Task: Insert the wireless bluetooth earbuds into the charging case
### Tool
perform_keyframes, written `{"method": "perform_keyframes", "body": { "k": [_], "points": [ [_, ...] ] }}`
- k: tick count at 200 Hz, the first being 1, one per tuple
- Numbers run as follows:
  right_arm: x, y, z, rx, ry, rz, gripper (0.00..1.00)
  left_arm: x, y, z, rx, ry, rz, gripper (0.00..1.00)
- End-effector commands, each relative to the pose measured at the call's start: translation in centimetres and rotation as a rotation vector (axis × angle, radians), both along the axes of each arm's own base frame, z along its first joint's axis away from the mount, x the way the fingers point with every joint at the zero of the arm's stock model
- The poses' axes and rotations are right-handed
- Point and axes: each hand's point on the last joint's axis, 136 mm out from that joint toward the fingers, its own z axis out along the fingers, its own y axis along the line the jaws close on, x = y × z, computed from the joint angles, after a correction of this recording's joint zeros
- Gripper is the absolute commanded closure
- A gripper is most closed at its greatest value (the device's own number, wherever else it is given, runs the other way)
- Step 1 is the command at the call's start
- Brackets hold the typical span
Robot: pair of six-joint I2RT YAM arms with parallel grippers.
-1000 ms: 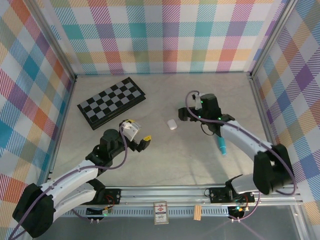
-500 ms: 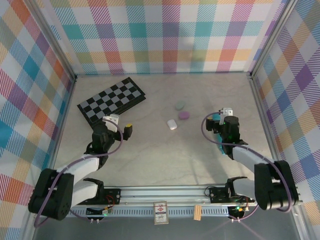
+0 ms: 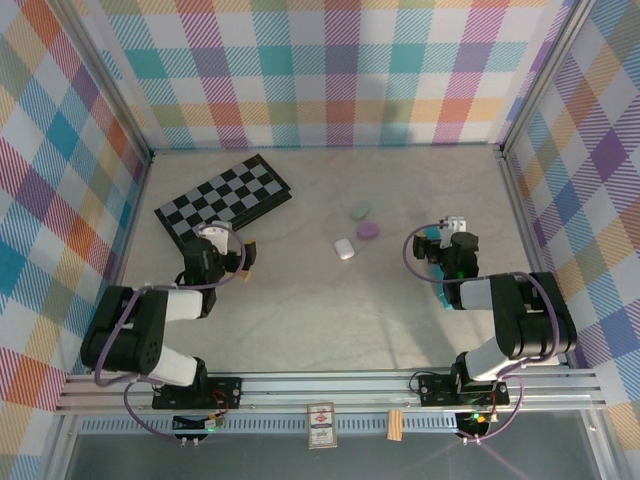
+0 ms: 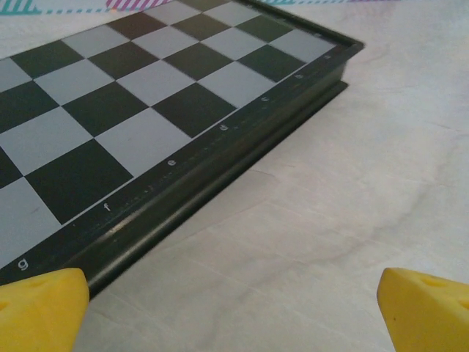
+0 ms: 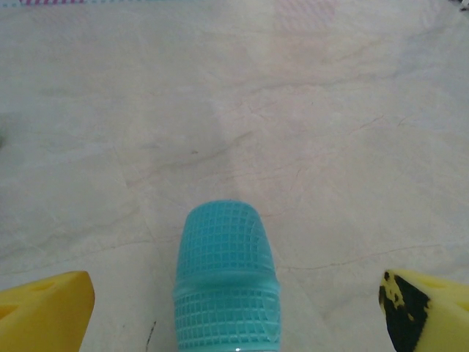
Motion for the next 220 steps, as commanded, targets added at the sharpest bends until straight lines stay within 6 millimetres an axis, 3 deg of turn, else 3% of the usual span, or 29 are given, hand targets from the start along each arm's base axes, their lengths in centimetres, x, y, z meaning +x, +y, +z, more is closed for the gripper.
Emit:
{"method": "perform_keyframes", "body": {
  "k": [1,41,220],
  "points": [
    [1.5,0.0,2.3,0.041,-0.08,0.016,0.01,1.8,0.7,0.3,-0.039,-0.049,0.029,0.0],
    [1.5,-0.1,2.2,0.051,-0.076,0.022,0.01,2.2,2.4,0.0,-0.047,-0.009,0.124,0.0],
    [1.5,-0.1,2.2,0.05,-0.075,0.023,0.01,2.2,2.4,0.0,-0.046,-0.007,0.126,0.0]
  ]
}}
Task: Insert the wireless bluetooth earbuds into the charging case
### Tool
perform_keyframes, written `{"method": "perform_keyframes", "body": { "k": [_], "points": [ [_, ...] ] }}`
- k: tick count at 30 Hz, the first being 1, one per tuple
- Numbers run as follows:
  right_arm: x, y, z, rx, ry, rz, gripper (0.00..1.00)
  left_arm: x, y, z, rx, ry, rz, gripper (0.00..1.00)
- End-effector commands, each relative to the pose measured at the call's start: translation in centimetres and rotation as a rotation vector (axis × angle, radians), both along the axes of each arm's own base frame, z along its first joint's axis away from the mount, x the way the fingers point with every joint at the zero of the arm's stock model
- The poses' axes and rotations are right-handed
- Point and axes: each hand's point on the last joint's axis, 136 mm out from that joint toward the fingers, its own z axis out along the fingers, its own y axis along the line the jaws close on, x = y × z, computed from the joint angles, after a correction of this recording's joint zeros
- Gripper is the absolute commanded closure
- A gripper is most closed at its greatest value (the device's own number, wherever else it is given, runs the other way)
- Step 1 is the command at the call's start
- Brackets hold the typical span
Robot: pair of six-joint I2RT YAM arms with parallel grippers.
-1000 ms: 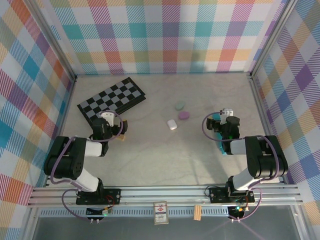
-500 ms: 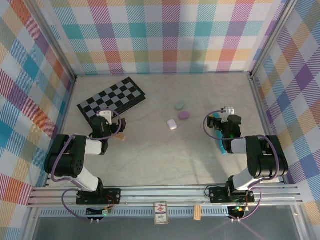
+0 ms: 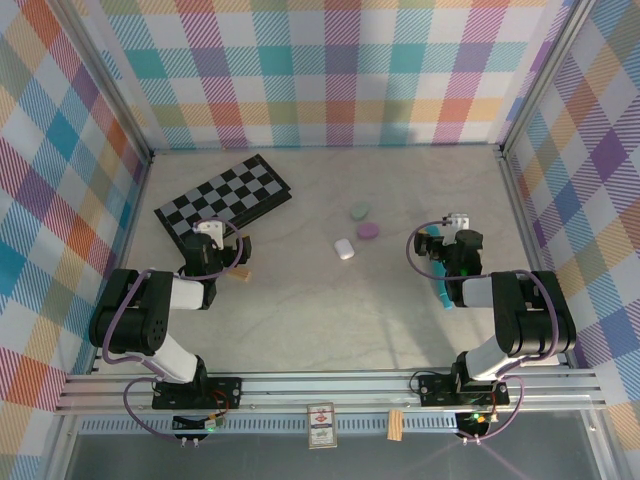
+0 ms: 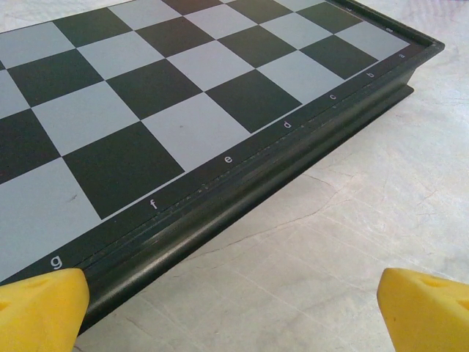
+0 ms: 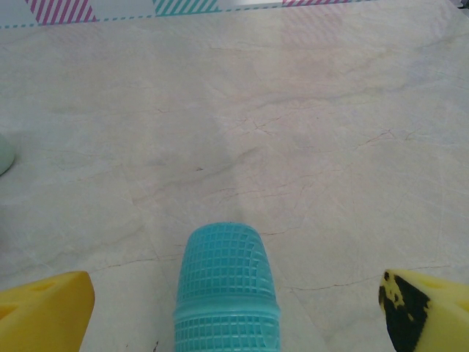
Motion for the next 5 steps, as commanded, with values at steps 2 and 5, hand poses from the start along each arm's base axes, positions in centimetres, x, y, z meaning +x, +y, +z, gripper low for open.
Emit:
{"method": "perform_keyframes", "body": {
  "k": [2,5],
  "points": [
    [0.75,-0.01,1.3,0.018,-0.046,0.002,0.01,0.84,0.53,1.17,-0.006,-0.039,0.02,0.0],
    [0.75,-0.01,1.33,0.018,-0.046,0.002,0.01,0.79,0.52,1.18,-0.008,-0.041,0.021,0.0]
  ]
}}
